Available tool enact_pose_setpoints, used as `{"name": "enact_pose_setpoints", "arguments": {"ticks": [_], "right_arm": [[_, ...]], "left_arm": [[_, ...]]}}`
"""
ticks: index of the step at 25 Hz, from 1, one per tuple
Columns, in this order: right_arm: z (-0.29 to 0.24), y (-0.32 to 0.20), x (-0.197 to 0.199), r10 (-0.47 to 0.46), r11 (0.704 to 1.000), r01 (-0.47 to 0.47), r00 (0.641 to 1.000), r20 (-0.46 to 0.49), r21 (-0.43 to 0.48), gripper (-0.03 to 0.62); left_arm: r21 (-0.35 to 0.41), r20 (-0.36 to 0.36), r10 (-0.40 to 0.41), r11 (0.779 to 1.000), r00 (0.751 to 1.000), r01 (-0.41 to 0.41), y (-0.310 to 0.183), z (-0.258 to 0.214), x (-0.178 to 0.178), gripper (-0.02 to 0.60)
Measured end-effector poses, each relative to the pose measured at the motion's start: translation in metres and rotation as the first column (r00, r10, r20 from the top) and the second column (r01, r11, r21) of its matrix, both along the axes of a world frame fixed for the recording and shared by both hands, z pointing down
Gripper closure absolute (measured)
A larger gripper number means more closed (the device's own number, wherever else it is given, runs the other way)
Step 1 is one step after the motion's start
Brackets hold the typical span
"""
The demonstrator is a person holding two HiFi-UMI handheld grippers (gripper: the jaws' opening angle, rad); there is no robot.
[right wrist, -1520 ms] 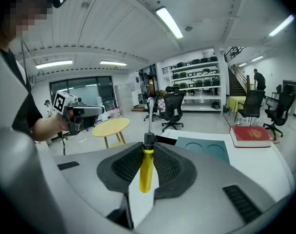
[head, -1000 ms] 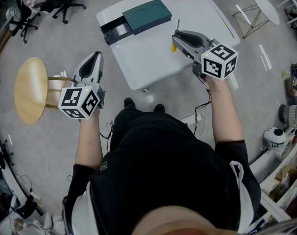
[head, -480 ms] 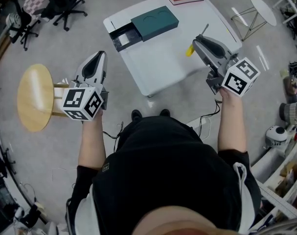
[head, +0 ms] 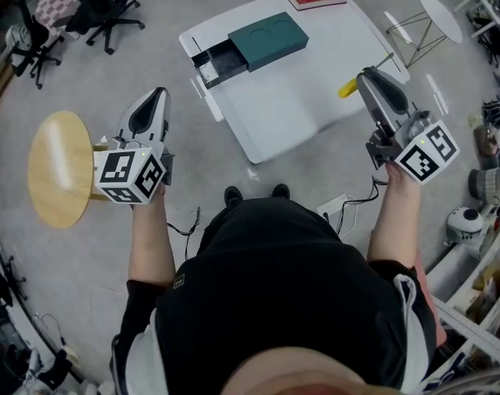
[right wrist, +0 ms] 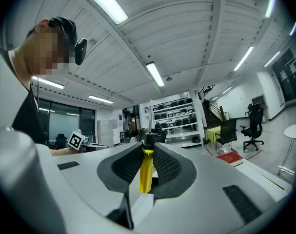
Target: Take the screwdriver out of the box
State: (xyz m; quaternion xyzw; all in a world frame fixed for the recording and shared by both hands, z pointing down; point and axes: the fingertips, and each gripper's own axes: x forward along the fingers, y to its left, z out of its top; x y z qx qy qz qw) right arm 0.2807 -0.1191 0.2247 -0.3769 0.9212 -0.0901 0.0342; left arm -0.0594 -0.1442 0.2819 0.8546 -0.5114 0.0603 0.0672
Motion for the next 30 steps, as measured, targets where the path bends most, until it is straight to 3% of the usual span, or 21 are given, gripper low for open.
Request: {"name": "enact_pose_setpoints", "arguments": {"ticks": [10,16,20,25,30], "right_arm": [[0.007,0.016,0.033,0.137,0.989,-0.139,0.990,0.036,0.048,0.511],[0.009,-0.004,0.042,0.207,0.974,-0.209,0.978,0.025,0.085,0.511],[0.011,-0.019,0.037,0.219,0.971,-0.218,0.976,0.005,0.096,0.511],[0.013,-0.025,0.029,0.214,0.972,-0.214,0.977,0.004,0.098,0.511],[0.014,-0.029,0.018,0.195,0.976,-0.195,0.981,0.010,0.093,0.511]], "left_arm": [[0.011,0.025,-0.030,0.999,0.999,0.030,-0.010,0.004,-0.030,0.555],[0.039,0.047,0.004,0.999,0.999,-0.005,-0.034,-0.005,-0.017,0.555],[0.060,0.031,0.017,0.998,0.999,-0.019,-0.048,-0.015,-0.006,0.555],[0.094,-0.044,-0.011,0.995,0.999,0.016,-0.048,-0.033,-0.003,0.555],[0.105,0.022,0.000,0.994,1.000,-0.002,-0.047,-0.030,0.002,0.555]]}}
